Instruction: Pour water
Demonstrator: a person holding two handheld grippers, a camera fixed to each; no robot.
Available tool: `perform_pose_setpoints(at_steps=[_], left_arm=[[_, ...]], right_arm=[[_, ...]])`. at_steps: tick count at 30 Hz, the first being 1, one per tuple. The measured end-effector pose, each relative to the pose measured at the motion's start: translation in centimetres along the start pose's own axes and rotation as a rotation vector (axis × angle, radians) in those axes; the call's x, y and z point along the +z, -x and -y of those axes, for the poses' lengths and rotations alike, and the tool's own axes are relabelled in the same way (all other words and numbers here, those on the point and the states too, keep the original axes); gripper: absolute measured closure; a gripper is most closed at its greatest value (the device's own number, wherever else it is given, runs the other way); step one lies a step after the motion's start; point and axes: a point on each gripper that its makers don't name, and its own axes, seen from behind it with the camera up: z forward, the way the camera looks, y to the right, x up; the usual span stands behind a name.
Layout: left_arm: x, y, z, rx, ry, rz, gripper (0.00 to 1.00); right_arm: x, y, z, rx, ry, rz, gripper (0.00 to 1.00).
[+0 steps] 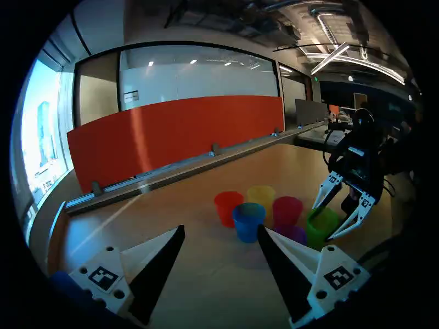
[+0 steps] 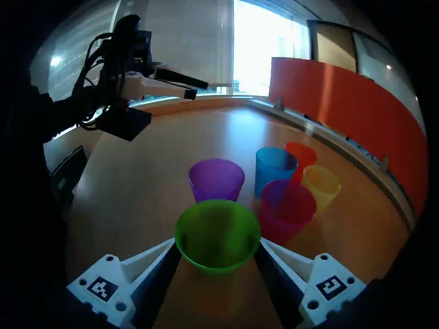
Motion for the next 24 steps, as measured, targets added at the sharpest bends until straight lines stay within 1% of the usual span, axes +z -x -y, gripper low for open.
perform_pose_setpoints(at_steps=[9, 17, 24], left_arm=[[0.8, -0.1, -0.4, 0.006, 0.017, 0.006, 0.03], [1.5, -0.5, -0.8, 0.000, 0.033, 0.002, 0.02], [2.4, -0.6, -1.1, 0.007, 0.043, 0.003, 0.03]], right_arm=[[-1.8, -1.6, -0.5, 0.007, 0.019, -0.060, 0.11], [-3.6, -3.8, -1.3, 0.008, 0.039, -0.139, 0.11], [-5.4, -5.9, -2.1, 0.006, 0.064, -0.213, 0.11]])
